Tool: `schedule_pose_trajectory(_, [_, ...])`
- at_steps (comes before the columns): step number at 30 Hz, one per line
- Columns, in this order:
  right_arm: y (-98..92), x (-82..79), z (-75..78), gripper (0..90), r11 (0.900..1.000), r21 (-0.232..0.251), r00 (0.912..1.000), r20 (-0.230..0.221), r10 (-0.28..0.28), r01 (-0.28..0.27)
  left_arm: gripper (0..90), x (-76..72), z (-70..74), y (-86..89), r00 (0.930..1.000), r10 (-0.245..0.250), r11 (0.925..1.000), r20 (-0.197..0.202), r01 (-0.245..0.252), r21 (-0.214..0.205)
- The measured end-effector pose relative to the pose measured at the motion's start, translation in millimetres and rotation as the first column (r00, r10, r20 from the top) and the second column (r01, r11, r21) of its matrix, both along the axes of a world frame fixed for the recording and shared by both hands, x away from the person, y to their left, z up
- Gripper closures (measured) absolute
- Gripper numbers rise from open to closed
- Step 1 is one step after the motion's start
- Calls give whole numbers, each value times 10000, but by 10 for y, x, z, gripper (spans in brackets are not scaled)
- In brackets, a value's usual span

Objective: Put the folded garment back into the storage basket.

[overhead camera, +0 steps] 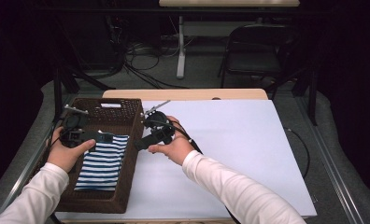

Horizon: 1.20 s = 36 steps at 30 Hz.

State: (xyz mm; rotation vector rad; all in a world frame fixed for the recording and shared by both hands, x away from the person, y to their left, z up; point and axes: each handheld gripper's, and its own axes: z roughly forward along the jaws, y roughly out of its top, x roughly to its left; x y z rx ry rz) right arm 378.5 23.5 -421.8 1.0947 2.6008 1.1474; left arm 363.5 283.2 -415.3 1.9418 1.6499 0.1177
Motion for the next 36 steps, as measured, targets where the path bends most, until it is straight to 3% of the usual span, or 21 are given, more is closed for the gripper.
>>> schedule_pose_trajectory(10, [-326,-82,5,0,9986,-314,9990,140,-429,433,0,-102,47,-245,9971,-540,9985,529,543,-49])
schedule_pose_trajectory(14, [-520,-126,18,0,9972,-285,9972,313,-676,685,0,-130,46,-349,9951,-786,9969,596,785,38])
schedule_pose_trajectory(20, [-892,-189,34,0,9936,-138,9925,509,-1112,1121,0,-167,73,-460,9918,-927,9954,876,945,-169])
schedule_pose_trajectory(22, [-1043,-217,33,0,9910,-16,9896,526,-1338,1341,0,-197,77,-508,9888,-1022,9944,1088,1045,-154])
schedule_pose_trajectory(28, [-1559,-305,-24,0,9770,220,9766,324,-2125,2119,0,-271,68,-674,9800,-1554,9868,1245,1598,-266])
schedule_pose_trajectory(30, [-1686,-340,-45,0,9718,297,9713,386,-2349,2338,0,-314,70,-756,9741,-1729,9833,1458,1793,-323])
schedule_pose_trajectory(36, [-1961,-417,-111,0,9618,375,9613,396,-2726,2712,0,-348,36,-851,9692,-1933,9775,1528,2037,-554])
